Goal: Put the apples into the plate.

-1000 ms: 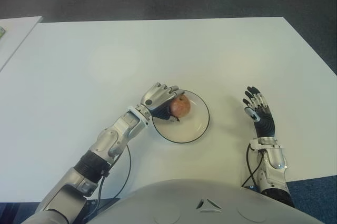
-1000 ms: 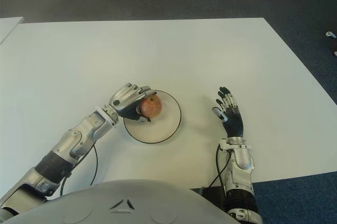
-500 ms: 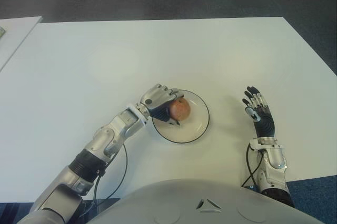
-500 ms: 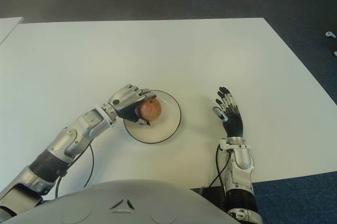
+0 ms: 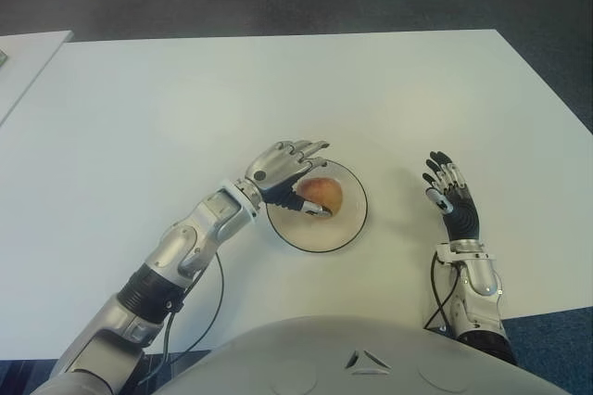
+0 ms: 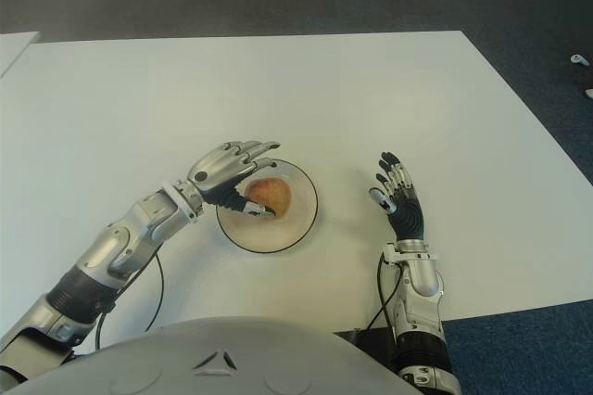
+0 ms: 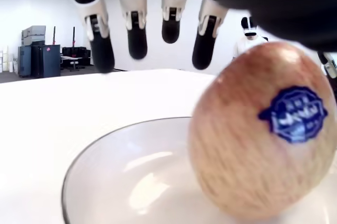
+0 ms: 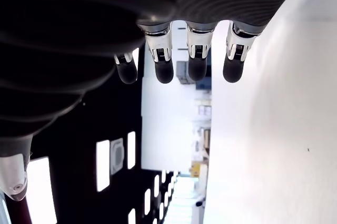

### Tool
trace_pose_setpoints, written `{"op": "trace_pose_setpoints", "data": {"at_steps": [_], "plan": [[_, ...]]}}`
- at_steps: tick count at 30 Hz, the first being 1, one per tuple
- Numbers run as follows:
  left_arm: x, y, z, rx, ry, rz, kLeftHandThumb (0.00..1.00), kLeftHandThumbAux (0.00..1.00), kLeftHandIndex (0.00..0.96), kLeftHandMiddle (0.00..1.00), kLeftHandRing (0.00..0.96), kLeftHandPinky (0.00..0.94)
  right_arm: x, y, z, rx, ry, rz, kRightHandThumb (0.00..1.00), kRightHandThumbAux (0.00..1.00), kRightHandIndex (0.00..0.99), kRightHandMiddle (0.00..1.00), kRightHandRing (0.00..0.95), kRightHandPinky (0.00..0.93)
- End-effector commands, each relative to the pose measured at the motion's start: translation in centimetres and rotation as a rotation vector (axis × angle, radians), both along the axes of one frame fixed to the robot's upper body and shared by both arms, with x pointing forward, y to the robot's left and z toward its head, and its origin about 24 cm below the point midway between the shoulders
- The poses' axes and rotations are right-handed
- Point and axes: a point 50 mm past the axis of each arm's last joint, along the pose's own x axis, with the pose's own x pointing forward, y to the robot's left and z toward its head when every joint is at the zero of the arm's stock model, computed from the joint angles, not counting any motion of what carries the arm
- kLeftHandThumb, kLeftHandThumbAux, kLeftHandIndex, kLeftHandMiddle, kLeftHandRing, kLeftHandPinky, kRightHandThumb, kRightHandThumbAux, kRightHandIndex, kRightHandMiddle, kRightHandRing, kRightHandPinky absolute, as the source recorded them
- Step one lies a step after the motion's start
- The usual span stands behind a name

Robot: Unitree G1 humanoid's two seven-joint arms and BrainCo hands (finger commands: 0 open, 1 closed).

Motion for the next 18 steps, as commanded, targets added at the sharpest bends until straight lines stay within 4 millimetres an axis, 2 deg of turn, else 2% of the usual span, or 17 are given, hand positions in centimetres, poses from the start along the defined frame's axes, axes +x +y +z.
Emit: {"op": "trace_pose_setpoints", "data": {"at_steps": [1,18], "plan": [[-0.20,0.35,-0.10,0.024,0.020,0.005,0.214,0.125,0.000,0.000,0.000,0.000,-5.42,3.08,-7.24,0.123,0.430,0.002,0.127,0.500,0.000,0.031,0.000,0.000],[-0.20,0.24,0.02,0.016,0.002,0.016,0.208,0.113,0.000,0.000,0.000,0.000,-5.20,2.91,-7.38,0.128,0.426,0.013,0.121,0.502,0.002,0.042,0.002,0.000]]}}
